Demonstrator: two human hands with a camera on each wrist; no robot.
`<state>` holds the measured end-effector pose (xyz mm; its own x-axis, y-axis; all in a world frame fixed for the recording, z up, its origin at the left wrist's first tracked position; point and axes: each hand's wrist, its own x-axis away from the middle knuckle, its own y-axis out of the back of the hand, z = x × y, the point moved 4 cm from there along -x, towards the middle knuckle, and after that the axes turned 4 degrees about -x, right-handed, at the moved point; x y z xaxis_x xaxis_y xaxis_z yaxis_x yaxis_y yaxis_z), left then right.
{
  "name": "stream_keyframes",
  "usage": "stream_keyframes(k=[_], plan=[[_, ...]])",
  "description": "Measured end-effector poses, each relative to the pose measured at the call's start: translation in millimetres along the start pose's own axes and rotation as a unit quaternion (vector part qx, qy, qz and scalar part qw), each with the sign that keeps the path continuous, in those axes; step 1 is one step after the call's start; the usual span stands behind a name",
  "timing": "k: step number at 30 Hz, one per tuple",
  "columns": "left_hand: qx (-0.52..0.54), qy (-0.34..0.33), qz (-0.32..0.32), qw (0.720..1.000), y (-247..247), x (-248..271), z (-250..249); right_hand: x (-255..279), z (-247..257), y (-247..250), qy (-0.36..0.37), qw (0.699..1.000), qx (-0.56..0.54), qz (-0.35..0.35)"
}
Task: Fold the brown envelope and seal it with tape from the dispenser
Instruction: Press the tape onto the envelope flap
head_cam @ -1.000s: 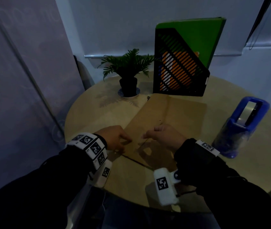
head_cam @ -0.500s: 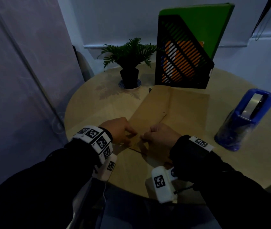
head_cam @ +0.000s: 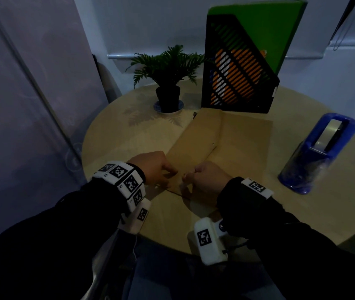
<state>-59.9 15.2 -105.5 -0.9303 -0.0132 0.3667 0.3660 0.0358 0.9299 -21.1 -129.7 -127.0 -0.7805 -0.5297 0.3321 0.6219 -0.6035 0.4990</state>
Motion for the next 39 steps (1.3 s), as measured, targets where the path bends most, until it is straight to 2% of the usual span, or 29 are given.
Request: stream_keyframes(k=[27, 39], plan=[[-0.028, -0.006, -0.017, 0.999, 0.6, 0.7, -2.9, -15.3, -12.1, -8.7, 0.022, 0.999, 0.016, -0.025], [0.002, -0.019, -0.032, 0.999, -2.4, -1.2, -1.8, -11.1, -9.7, -10.3, 0.021, 1.0, 0.009, -0.012]])
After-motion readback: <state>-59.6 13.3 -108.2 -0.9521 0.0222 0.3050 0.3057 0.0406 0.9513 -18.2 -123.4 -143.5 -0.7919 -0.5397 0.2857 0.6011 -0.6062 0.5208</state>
